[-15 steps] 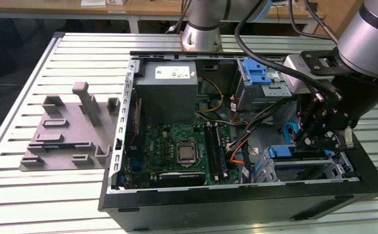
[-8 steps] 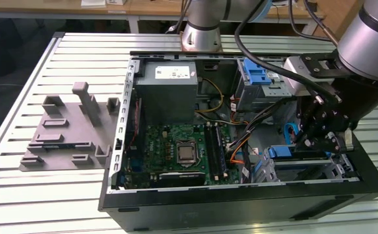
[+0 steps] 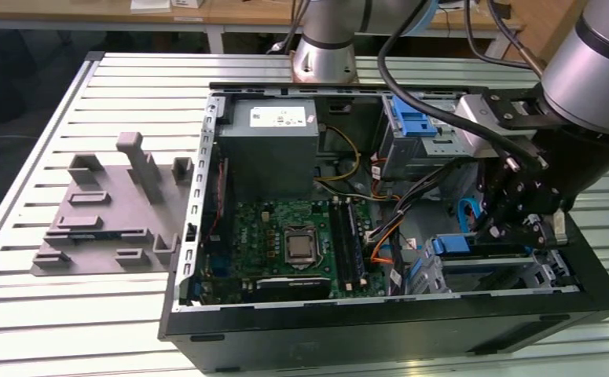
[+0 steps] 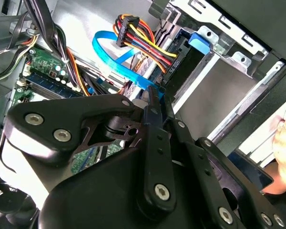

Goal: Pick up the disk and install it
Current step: 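Insert the second disk wire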

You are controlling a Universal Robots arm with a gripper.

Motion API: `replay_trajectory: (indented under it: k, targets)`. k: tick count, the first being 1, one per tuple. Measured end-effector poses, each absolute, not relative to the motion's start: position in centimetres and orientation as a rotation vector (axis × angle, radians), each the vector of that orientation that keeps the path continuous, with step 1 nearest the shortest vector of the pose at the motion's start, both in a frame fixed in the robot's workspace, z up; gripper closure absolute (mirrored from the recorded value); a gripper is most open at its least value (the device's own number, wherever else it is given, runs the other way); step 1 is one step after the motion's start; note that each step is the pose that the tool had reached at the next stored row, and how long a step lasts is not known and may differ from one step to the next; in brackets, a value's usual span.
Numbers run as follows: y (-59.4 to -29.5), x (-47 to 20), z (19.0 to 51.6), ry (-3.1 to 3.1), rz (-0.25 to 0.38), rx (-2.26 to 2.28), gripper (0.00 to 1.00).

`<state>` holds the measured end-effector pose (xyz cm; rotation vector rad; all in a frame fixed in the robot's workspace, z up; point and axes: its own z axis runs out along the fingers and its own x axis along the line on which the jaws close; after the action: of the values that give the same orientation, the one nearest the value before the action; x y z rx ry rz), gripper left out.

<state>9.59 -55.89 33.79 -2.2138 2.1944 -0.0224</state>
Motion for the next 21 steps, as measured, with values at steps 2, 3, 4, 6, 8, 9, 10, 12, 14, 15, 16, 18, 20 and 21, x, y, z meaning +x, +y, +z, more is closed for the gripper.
replay_trajectory:
  k: [2,3,4,6,8,9,10,12,14,15,16,18,20,21]
  targets:
    - [-55.88,9.66,33.74,2.194,-0.022,-2.214,0.84]
    - [-55.89,9.69,33.72,2.194,-0.022,-2.214,0.84]
    - [-55.89,9.71,33.7,2.194,-0.022,-2.213,0.84]
    - [-55.88,9.74,33.65,2.194,-0.021,-2.213,0.84]
    - [-55.88,9.75,33.59,2.194,-0.021,-2.213,0.84]
    - [-55.88,9.76,33.56,2.194,-0.021,-2.213,0.84]
    - [-55.89,9.76,33.54,2.194,-0.021,-2.213,0.84]
    - [-55.88,9.81,33.48,2.194,-0.02,-2.213,0.84]
    - [-55.88,9.85,33.46,2.193,-0.02,-2.212,0.84]
    - [-55.89,9.86,33.46,2.193,-0.019,-2.212,0.84]
    - [-55.89,9.87,33.45,2.193,-0.019,-2.212,0.84]
    - [-55.89,9.88,33.43,2.191,-0.014,-2.21,0.84]
    - [-55.88,9.89,33.39,2.19,-0.011,-2.209,0.84]
    - [-55.88,9.89,33.36,2.19,-0.011,-2.208,0.84]
